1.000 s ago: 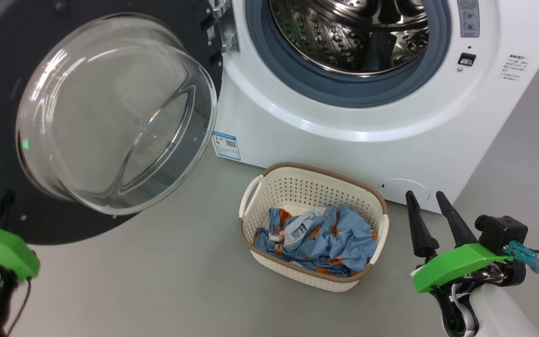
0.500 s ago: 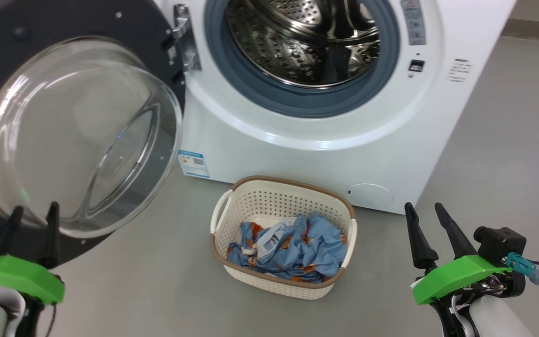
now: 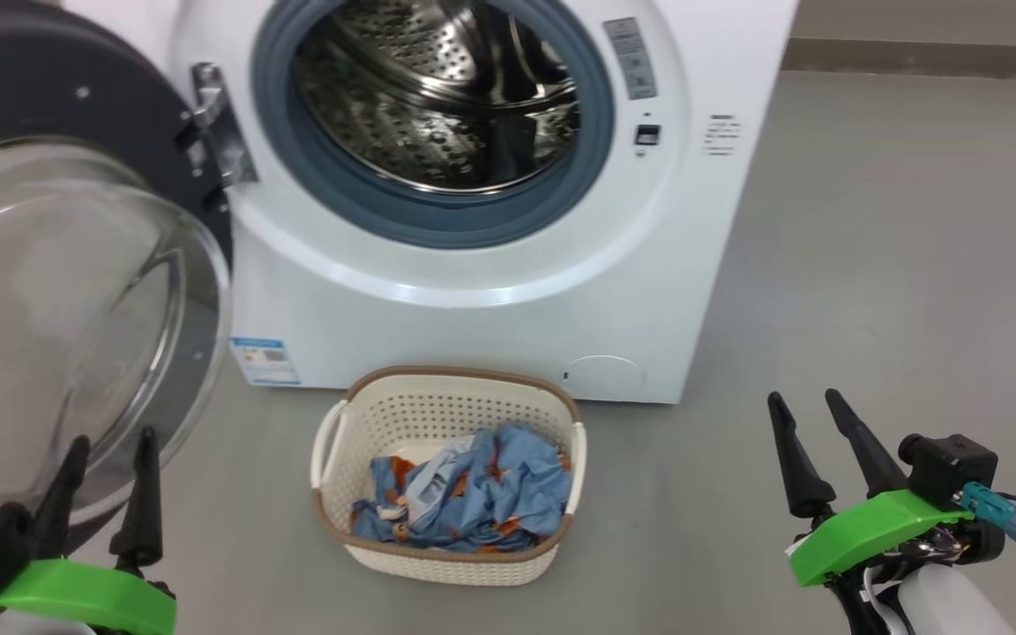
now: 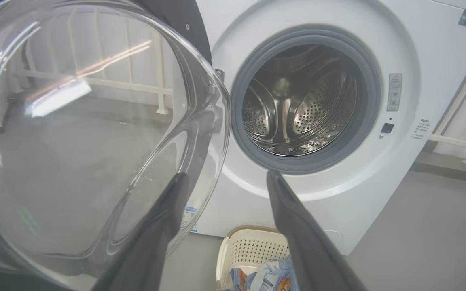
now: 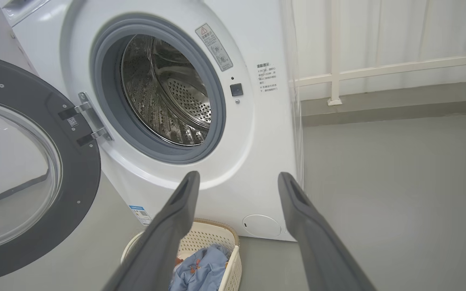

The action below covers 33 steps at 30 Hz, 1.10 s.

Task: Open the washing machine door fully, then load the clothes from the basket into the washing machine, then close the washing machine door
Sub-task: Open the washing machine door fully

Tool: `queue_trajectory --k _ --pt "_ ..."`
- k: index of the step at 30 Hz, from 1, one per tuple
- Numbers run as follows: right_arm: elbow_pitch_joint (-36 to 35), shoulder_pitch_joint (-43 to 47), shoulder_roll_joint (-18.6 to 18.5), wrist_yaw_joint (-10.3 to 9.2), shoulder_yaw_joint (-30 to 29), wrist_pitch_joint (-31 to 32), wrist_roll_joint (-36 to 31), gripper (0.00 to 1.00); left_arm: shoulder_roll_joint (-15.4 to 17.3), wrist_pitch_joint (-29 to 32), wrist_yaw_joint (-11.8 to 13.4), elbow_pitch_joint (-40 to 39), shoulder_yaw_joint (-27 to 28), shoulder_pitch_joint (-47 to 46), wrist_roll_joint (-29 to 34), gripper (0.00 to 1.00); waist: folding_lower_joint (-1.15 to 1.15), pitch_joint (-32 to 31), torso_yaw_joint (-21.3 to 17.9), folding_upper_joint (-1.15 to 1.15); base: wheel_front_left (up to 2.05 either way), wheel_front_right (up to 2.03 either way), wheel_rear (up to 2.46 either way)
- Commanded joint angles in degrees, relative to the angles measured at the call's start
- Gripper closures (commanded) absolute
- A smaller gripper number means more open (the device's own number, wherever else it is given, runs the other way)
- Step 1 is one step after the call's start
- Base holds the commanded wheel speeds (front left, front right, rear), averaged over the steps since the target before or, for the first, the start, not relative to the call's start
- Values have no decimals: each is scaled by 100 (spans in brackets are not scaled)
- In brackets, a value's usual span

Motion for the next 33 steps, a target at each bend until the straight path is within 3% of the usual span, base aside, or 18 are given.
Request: queue_trajectory --k 1,15,33 --pt "-154 -95 -51 32 152 -71 88 0 176 -64 36 -159 251 -131 -41 0 0 -48 -267 0 0 0 0" --pt "-262 -217 -329 32 128 -71 -8 0 -114 -76 137 -958 366 484 -43 0 0 -74 -946 0 0 0 0" --pt "-405 -257 -385 32 -63 -71 -241 0 -258 -78 -16 -1077 419 487 384 0 0 -20 -934 0 0 0 0"
